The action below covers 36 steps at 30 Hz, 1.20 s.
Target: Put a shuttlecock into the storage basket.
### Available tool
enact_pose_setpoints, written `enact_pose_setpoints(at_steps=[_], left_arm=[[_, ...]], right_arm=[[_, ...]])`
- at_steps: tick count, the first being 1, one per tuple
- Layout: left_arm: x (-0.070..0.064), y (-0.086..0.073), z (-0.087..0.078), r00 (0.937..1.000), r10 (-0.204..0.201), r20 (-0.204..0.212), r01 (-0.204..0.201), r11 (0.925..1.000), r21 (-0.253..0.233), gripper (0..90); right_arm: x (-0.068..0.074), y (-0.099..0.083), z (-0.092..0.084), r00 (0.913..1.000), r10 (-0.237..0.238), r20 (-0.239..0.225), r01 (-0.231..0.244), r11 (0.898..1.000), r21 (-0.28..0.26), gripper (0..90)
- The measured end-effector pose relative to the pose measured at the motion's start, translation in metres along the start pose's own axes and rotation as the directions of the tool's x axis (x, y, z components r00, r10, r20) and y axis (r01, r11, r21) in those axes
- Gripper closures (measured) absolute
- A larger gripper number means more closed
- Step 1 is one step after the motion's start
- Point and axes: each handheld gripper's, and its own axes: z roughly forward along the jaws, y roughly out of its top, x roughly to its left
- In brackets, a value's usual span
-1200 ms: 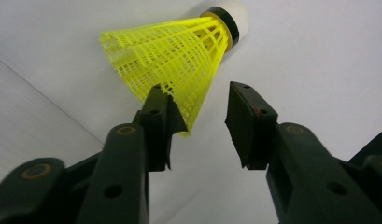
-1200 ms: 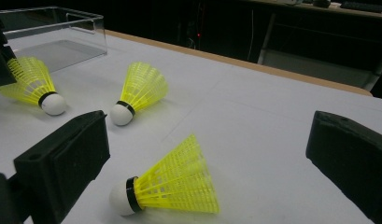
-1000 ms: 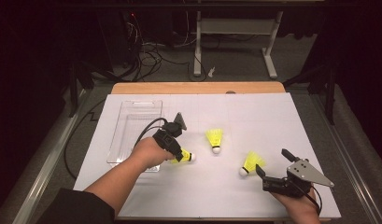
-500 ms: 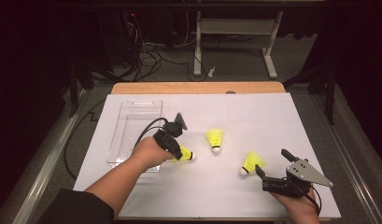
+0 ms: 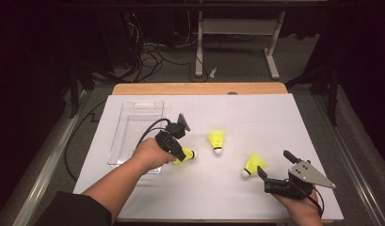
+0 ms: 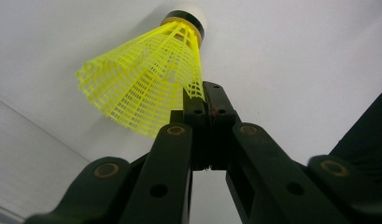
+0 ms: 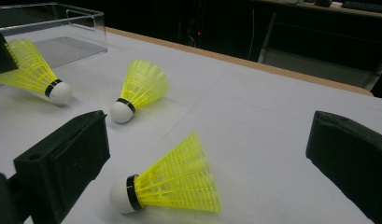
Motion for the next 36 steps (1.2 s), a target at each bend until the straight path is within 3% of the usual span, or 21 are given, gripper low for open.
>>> enact_pose_setpoints(at_steps=[23, 36], left_arm=[[-0.019, -0.007, -0.034, 0.996, 0.088, -0.017, -0.088, 0.9961, 0.003, 89.2], [-0.025, -0.009, -0.059, 0.9949, 0.092, -0.04, -0.093, 0.9956, -0.015, 89.2]], right_arm=[[0.001, 0.001, 0.0, 1.0, -0.002, 0.001, 0.002, 1.0, 0.0, 0.3], [0.001, 0.0, 0.0, 1.0, -0.004, 0.002, 0.004, 1.0, 0.003, 0.3]])
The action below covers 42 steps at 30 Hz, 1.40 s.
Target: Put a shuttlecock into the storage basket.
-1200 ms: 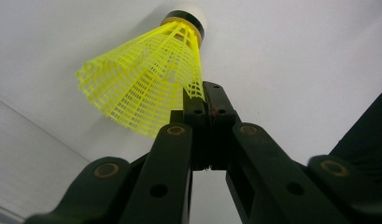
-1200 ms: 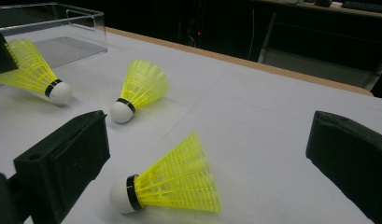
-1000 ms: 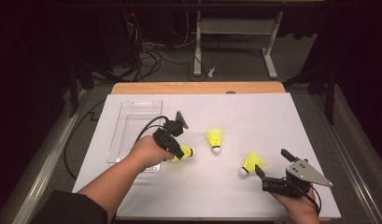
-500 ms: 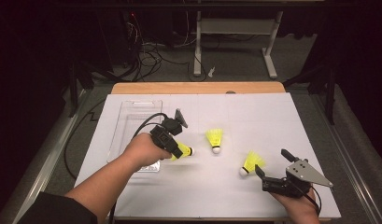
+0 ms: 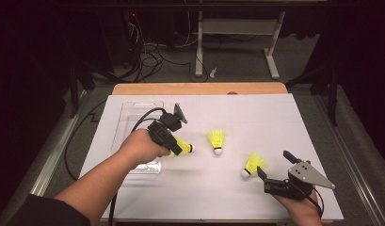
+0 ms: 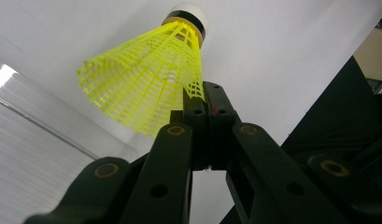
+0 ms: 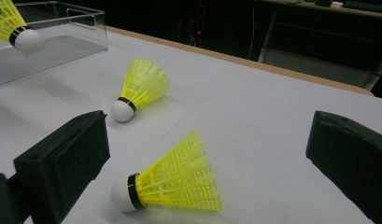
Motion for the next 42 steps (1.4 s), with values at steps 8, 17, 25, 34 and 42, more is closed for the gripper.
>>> enact_pose_setpoints(at_steps=[8, 17, 25, 34, 42], left_arm=[[0.001, -0.004, -0.018, 0.9999, -0.003, -0.015, 0.003, 1.0, -0.009, 89.2], [0.01, -0.012, -0.034, 0.9991, -0.03, -0.029, 0.03, 0.9993, -0.024, 89.4], [0.022, -0.023, -0.048, 0.9965, -0.07, -0.047, 0.068, 0.9967, -0.044, 89.4], [0.042, -0.037, -0.059, 0.9886, -0.132, -0.072, 0.127, 0.9893, -0.071, 89.4], [0.055, -0.045, -0.061, 0.9809, -0.175, -0.086, 0.168, 0.9826, -0.078, 89.4]], right_arm=[[0.0, 0.0, 0.0, 1.0, -0.001, 0.0, 0.001, 1.0, 0.001, 0.3], [0.0, -0.001, 0.0, 1.0, -0.003, -0.003, 0.003, 1.0, 0.002, 0.3], [0.0, -0.002, 0.0, 1.0, 0.007, -0.004, -0.007, 1.0, 0.003, 0.3], [0.001, -0.001, 0.0, 1.0, 0.006, -0.001, -0.006, 1.0, 0.006, 0.3], [0.001, -0.001, 0.0, 1.0, 0.001, -0.001, -0.001, 1.0, 0.006, 0.3]])
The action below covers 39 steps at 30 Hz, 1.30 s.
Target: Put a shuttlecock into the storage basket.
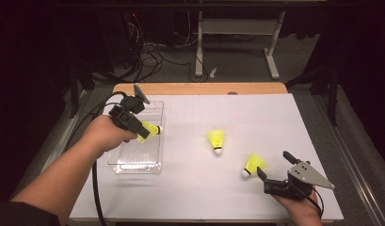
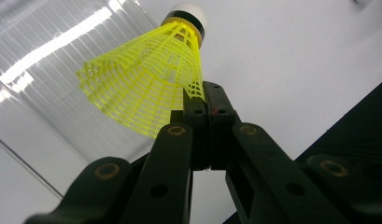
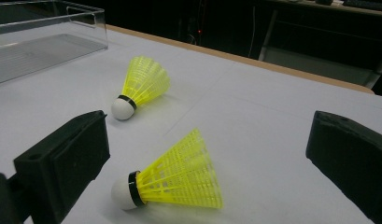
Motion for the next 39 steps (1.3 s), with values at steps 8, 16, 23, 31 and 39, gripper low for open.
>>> enact_pose_setpoints(at_steps=[8, 16, 23, 31, 39], left_arm=[[0.013, -0.004, 0.001, 0.9993, -0.031, -0.023, 0.031, 0.9994, 0.012, 89.4], [0.027, -0.01, -0.001, 0.9968, -0.071, -0.037, 0.071, 0.9975, 0.004, 89.4], [0.033, -0.011, 0.001, 0.9953, -0.088, -0.04, 0.089, 0.9961, 0.003, 89.4], [0.034, -0.009, -0.002, 0.9957, -0.088, -0.028, 0.088, 0.9961, -0.004, 89.4], [0.036, -0.001, -0.008, 0.994, -0.095, -0.053, 0.095, 0.9955, -0.004, 89.4]], right_arm=[[0.0, 0.0, 0.0, 1.0, 0.0, 0.0, 0.0, 1.0, 0.001, 0.3], [-0.001, 0.001, -0.001, 1.0, -0.001, 0.002, 0.001, 1.0, -0.006, 0.3], [0.0, 0.001, -0.001, 1.0, -0.003, 0.0, 0.003, 1.0, -0.008, 0.3], [0.0, 0.001, -0.001, 1.0, -0.004, 0.001, 0.004, 1.0, -0.008, 0.3], [0.0, 0.001, 0.0, 1.0, -0.005, 0.001, 0.005, 1.0, -0.004, 0.3]])
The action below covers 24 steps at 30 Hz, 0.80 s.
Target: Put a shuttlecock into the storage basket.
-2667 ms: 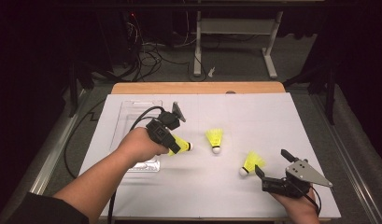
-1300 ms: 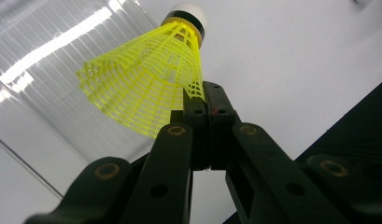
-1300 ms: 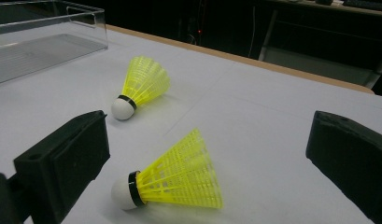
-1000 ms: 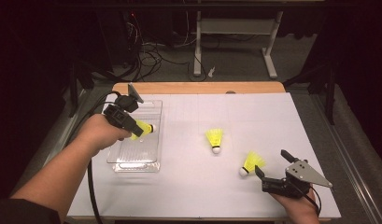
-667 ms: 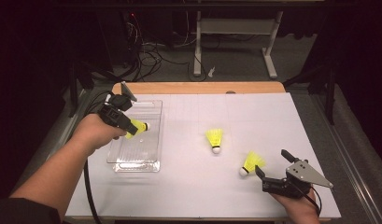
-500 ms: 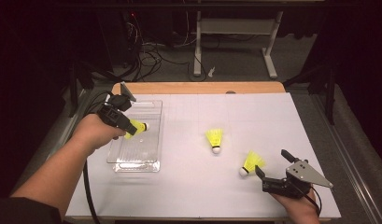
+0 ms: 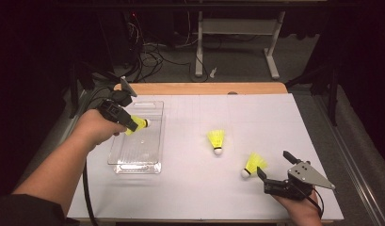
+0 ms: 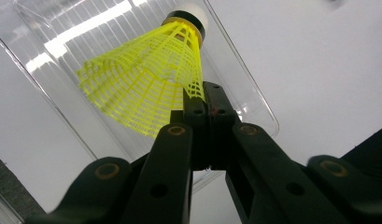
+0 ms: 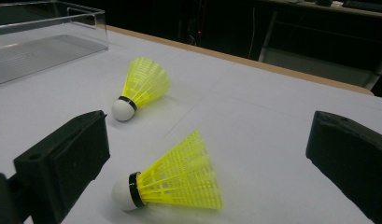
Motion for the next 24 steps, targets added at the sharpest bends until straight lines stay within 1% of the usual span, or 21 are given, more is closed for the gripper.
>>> enact_pose_setpoints(at_steps=[1, 6, 8, 9, 10, 12, 13, 20, 24], left_arm=[[0.0, 0.001, 0.001, 1.0, -0.003, -0.004, 0.003, 1.0, -0.002, 89.4], [0.001, 0.009, 0.012, 0.9998, -0.011, -0.017, 0.011, 0.9998, 0.015, 89.5], [0.001, 0.012, 0.015, 0.9996, -0.021, -0.019, 0.021, 0.9997, 0.009, 89.5], [0.001, 0.015, 0.017, 0.9995, -0.022, -0.023, 0.023, 0.9997, 0.009, 89.5], [0.001, 0.016, 0.018, 0.9993, -0.027, -0.028, 0.027, 0.9996, -0.001, 89.5], [0.002, 0.019, 0.021, 0.9992, -0.033, -0.021, 0.033, 0.9994, 0.006, 89.7], [0.002, 0.021, 0.023, 0.9989, -0.035, -0.03, 0.035, 0.9994, 0.003, 89.7], [0.002, 0.025, 0.03, 0.9989, -0.034, -0.033, 0.034, 0.9994, -0.008, 89.7], [0.004, 0.027, 0.032, 0.9988, -0.037, -0.031, 0.037, 0.9993, -0.004, 89.7]], right_arm=[[0.0, 0.0, 0.0, 1.0, 0.001, -0.001, -0.001, 1.0, -0.001, 0.3], [-0.001, -0.001, 0.001, 0.9999, 0.013, -0.006, -0.013, 1.0, 0.003, 0.3], [-0.001, -0.002, 0.002, 0.9999, 0.014, -0.006, -0.014, 1.0, 0.011, 0.3], [0.0, -0.002, 0.002, 0.9999, 0.012, -0.007, -0.012, 1.0, 0.008, 0.3], [0.0, -0.001, 0.001, 0.9999, 0.01, -0.005, -0.01, 1.0, 0.001, 0.3], [-0.001, -0.001, 0.001, 0.9999, 0.013, -0.005, -0.013, 1.0, -0.004, 0.3], [-0.001, -0.001, 0.001, 0.9999, 0.012, -0.005, -0.012, 1.0, -0.003, 0.3], [-0.001, 0.0, 0.0, 0.9999, 0.01, -0.001, -0.01, 1.0, -0.004, 0.3], [-0.001, -0.001, 0.0, 0.9999, 0.01, -0.004, -0.01, 1.0, -0.005, 0.3]])
